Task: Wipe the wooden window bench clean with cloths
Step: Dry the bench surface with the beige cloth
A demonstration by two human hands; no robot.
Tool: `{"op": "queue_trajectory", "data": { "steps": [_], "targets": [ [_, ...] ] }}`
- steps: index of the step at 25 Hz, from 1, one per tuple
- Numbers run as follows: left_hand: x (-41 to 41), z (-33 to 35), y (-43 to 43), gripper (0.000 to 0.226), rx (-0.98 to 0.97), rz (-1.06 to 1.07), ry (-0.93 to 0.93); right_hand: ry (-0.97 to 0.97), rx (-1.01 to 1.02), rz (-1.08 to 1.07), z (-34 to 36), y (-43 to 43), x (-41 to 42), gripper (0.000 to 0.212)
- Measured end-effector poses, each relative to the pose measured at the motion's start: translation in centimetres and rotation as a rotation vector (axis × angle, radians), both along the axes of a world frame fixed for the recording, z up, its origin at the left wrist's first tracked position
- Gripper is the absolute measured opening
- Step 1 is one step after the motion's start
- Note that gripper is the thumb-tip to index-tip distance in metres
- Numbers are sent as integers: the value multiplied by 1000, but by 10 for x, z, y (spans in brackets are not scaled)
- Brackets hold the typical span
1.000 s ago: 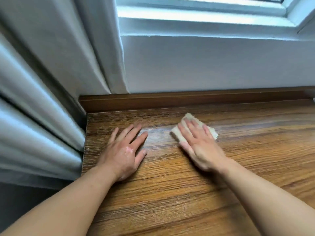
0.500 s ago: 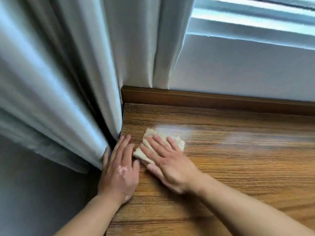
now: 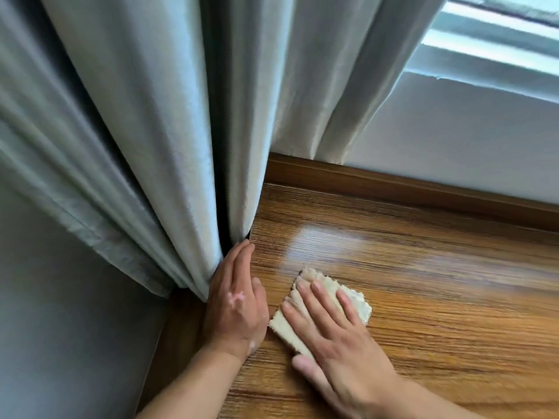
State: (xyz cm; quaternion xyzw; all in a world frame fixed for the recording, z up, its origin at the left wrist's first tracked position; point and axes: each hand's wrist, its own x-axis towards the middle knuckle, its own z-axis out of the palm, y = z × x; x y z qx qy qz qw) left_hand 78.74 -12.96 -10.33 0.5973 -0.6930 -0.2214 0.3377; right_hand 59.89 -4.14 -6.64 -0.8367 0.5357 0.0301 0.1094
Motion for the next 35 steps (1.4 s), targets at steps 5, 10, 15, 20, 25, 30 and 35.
{"op": "queue_trajectory", "data": {
  "steps": [5,10,15,20,25,30,35],
  "targets": [
    [1,3,-2,51,12,11,39,-12,25,-50,-3,-156,1,70],
    [4,6,-2,55,-17,1,35,-21,-31,-25,-11,-180,36,79],
    [-2,9,1,65,55,-5,-25,-84,6,-76,-2,-160,-38,74],
    [-7,11,-2,74,114,-12,-77,-2,-165,-807,-22,-103,-167,70],
    [1,10,-2,69,125,15,31,-45,24,-794,-12,-111,-24,71],
    [6,4,1,66,156,72,211,-31,85,233,8,-18,3,67],
    [12,11,1,65,180,-12,176,-19,40,-344,-2,-168,12,65]
  ]
}}
